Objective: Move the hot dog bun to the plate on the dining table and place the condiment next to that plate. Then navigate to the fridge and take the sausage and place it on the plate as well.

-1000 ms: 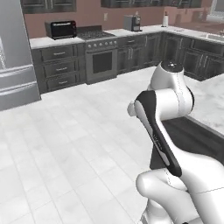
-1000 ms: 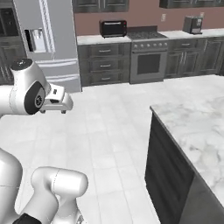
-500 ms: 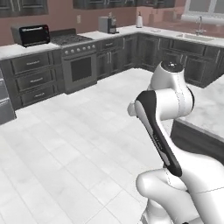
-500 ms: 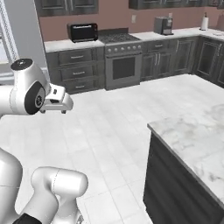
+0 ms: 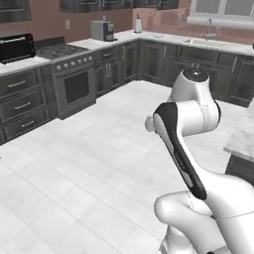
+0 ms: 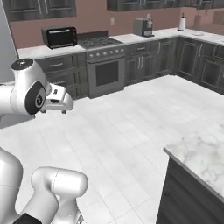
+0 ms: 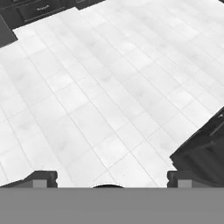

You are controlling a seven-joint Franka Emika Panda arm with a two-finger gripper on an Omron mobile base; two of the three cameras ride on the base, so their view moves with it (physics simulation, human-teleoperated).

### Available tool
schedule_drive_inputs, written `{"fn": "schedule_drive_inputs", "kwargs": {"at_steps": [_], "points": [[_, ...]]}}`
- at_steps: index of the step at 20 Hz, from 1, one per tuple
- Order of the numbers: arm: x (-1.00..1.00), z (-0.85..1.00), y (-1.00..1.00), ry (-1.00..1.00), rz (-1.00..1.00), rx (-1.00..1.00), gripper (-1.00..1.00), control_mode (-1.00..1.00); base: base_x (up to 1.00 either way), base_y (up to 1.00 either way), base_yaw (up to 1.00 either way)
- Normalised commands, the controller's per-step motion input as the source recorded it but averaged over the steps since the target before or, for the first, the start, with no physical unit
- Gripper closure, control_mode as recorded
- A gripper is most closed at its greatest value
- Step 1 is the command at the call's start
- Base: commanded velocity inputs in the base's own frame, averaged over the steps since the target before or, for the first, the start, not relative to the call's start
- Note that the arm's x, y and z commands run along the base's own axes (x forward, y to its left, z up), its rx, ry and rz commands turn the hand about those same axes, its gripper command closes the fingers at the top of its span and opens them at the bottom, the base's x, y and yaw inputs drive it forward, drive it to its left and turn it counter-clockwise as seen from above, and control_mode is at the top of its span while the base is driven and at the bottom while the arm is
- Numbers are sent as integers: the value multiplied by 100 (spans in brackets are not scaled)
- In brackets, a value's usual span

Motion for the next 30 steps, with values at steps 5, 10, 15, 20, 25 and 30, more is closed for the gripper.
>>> {"fn": "schedule_drive_inputs", "kwargs": {"at_steps": [5, 10, 15, 20, 25, 30], "points": [[0, 0, 0, 0, 0, 0, -100, 100, 100, 67, -32], [0, 0, 0, 0, 0, 0, -100, 100, 100, 61, -31], [0, 0, 0, 0, 0, 0, -100, 100, 100, 49, -31], [0, 0, 0, 0, 0, 0, -100, 100, 100, 44, -29], [0, 0, 0, 0, 0, 0, -100, 100, 100, 25, -26], [0, 0, 0, 0, 0, 0, -100, 100, 96, 23, -23]]}}
